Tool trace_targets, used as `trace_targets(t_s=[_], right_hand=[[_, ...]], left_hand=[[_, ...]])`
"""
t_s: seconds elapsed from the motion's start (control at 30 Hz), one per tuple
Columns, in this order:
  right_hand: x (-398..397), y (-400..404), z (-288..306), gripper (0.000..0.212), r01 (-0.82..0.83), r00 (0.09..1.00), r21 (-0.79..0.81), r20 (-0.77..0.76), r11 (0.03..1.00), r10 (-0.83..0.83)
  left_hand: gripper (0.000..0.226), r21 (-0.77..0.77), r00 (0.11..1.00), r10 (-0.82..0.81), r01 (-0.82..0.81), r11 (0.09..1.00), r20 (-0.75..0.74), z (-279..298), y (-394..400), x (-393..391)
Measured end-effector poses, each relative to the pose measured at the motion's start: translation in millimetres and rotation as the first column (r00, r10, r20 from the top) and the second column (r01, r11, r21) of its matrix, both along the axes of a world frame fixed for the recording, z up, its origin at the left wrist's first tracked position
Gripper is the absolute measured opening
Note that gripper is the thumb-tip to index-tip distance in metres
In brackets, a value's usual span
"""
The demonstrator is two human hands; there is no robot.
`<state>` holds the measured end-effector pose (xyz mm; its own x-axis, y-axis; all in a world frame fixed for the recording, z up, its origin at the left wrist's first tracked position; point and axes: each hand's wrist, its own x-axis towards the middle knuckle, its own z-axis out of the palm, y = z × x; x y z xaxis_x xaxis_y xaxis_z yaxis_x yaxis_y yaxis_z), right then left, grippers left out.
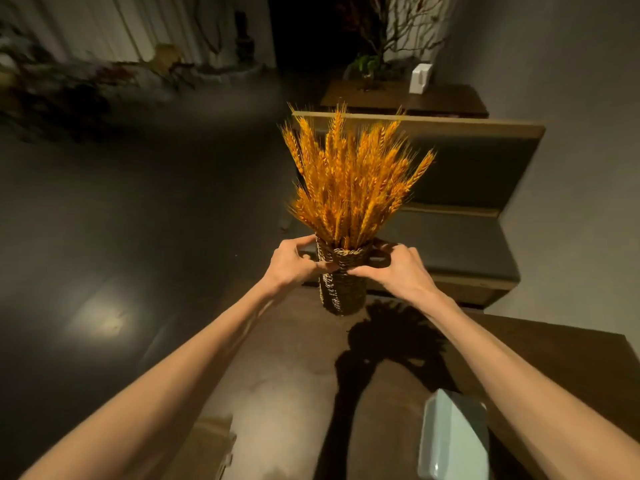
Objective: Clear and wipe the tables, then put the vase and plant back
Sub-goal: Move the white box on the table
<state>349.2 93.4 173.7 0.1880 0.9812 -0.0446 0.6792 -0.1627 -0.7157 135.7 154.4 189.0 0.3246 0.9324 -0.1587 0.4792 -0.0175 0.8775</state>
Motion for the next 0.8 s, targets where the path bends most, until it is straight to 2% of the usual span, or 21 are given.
trace_targets(t_s=[0.07,0.17,0.23,0.37,0.6,0.73,0.8], right_hand=[[-35,14,-11,0.079,-0.052,0.998,-0.015,-0.021,0.999,0.052],[-85,32,-35,0.099,-0.105,0.994,-0.039,-0.041,0.994,0.103],[-114,41,-49,0.101,-0.131,0.991,-0.055,-0.046,0.99,0.128],[-177,52,-80,0.087,-0.18,0.983,-0.105,-0.064,0.978,0.174],[-263,45,-151,0.037,-0.225,0.961,-0.156,-0.198,0.962,0.192],[-290,43,-185,0.025,-0.221,0.965,-0.206,-0.19,0.953,0.182],[-299,42,-195,0.03,-0.193,0.972,-0.229,-0.18,0.954,0.153]], left_hand=[[0.067,-0.023,0.998,0.058,-0.058,0.998,0.011,-9,1,-36],[0.068,-0.054,0.99,0.138,-0.137,0.989,0.02,-29,5,-88],[0.07,-0.077,0.984,0.177,-0.175,0.982,0.02,-43,5,-118],[0.072,-0.139,0.963,0.266,-0.259,0.956,0.035,-76,3,-177],[0.059,-0.221,0.926,0.377,-0.362,0.906,0.032,-150,-10,-249],[0.059,-0.262,0.908,0.42,-0.405,0.876,0.001,-186,-16,-272],[0.057,-0.248,0.897,0.441,-0.43,0.868,-0.014,-196,-17,-278]])
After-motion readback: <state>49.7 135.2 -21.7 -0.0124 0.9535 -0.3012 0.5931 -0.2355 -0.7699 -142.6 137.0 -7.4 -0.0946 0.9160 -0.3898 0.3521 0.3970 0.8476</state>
